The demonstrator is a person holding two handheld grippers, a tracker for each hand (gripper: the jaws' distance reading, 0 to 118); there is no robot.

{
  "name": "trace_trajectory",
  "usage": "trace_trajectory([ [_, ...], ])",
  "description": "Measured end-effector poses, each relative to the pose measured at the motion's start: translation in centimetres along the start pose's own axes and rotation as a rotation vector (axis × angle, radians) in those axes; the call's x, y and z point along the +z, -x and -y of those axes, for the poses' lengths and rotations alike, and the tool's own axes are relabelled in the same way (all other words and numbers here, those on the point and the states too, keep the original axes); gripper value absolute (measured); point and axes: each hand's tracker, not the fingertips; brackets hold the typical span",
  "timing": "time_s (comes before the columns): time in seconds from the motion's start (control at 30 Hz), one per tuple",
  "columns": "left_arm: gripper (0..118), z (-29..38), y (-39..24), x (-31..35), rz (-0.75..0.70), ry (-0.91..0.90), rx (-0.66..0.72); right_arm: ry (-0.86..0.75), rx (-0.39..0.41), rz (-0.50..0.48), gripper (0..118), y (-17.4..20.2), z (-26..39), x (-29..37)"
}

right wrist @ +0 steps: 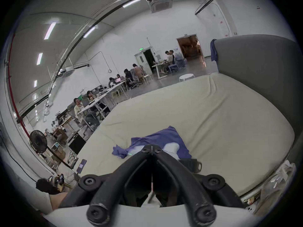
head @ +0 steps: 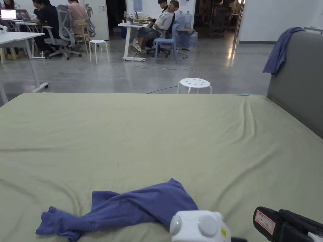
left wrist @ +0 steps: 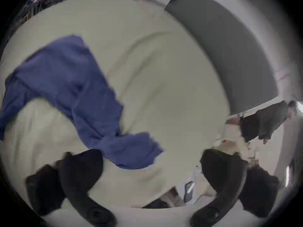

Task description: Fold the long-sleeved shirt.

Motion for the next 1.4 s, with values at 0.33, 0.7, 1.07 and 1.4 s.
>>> trace_trajectory([
  [0.33, 49, 7.4, 8.2, 20.6, -0.326, -0.354, -0.057, 0.103, -0.112, -0.084, 0, -1.2, 3.1, -5.6],
  [0.7, 0, 5.9, 20.7, 20.0, -0.368, -0.398, 0.193, 0.252, -0.138, -0.031, 0, -1.4, 6.0, -12.2],
  [1.07, 79, -12.3, 35.6, 6.7, -0.696, -0.07, 0.136, 0.376, -0.159, 0.137, 0, -5.1, 7.7, -16.2],
  [1.4, 6, -13.6, 32.5, 9.3, -0.597, -0.155, 0.015, 0.578, -0.064, 0.372, 116, -9.6, 8.6, -25.2],
])
